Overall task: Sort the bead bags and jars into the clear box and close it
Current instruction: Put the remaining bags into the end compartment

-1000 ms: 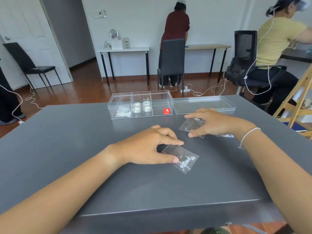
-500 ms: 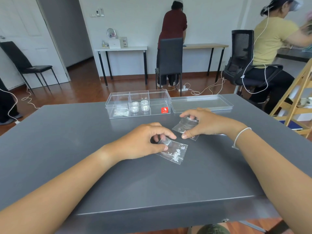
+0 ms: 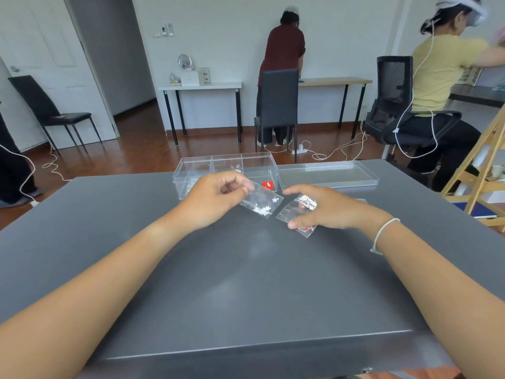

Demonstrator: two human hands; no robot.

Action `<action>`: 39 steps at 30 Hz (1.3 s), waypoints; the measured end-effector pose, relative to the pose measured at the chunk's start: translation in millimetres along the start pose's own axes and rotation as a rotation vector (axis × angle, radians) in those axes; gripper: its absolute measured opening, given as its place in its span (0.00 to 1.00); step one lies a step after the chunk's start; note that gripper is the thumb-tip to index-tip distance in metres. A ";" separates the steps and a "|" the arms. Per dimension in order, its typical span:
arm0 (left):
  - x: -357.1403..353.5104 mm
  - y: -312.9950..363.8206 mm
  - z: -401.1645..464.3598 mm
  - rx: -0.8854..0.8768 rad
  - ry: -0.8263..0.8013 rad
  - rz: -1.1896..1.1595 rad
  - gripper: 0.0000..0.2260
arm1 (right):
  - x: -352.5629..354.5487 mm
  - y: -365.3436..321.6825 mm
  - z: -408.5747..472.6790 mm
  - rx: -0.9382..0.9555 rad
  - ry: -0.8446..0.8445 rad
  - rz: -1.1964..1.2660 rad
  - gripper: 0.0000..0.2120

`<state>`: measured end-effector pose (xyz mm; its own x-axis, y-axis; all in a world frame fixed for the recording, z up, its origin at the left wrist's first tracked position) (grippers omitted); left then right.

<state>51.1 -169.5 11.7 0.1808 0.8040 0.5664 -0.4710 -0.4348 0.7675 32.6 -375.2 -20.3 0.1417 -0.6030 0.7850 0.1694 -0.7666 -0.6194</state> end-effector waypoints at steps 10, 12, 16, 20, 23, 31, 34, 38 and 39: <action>20.1 14.7 89.9 0.001 0.052 0.137 0.10 | 1.3 -7.2 1.7 0.036 0.041 -0.004 0.14; 20.1 14.3 105.8 -0.011 0.056 0.202 0.10 | 1.7 -8.3 1.4 0.041 0.045 0.015 0.14; 16.7 7.4 127.4 0.018 0.007 0.331 0.10 | 4.6 -14.5 1.6 0.100 0.075 0.101 0.20; 8.3 -2.7 135.5 0.059 -0.036 0.424 0.12 | 10.5 -15.2 2.5 0.137 0.152 0.123 0.27; -1.9 -10.2 135.6 0.075 -0.086 0.496 0.13 | 12.9 -14.3 3.4 0.147 0.206 0.164 0.29; -11.2 -20.9 138.6 0.079 -0.126 0.511 0.14 | 23.4 -14.1 8.4 0.151 0.343 0.358 0.14; -7.9 -24.9 137.7 0.053 -0.102 0.470 0.13 | 31.6 -16.5 10.4 0.134 0.367 0.422 0.11; 15.9 -25.9 125.8 -0.020 0.015 0.416 0.12 | 51.0 -21.6 16.9 0.139 0.433 0.420 0.10; 25.3 -26.4 119.7 -0.042 0.052 0.405 0.12 | 56.1 -24.7 20.6 0.152 0.445 0.415 0.11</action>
<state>171.5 -186.2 41.6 -0.0695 0.5910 0.8037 -0.5299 -0.7045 0.4722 56.4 -385.5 39.0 -0.1888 -0.9028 0.3864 0.3286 -0.4288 -0.8415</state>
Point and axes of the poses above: each hand's wrist, its own z-axis towards the middle knuckle, its own x-axis out of the back of the hand, y = z × x, the point moved 4 cm from there along z, towards the middle knuckle, and after that the axes turned 2 degrees about x, right-handed, at the moved point
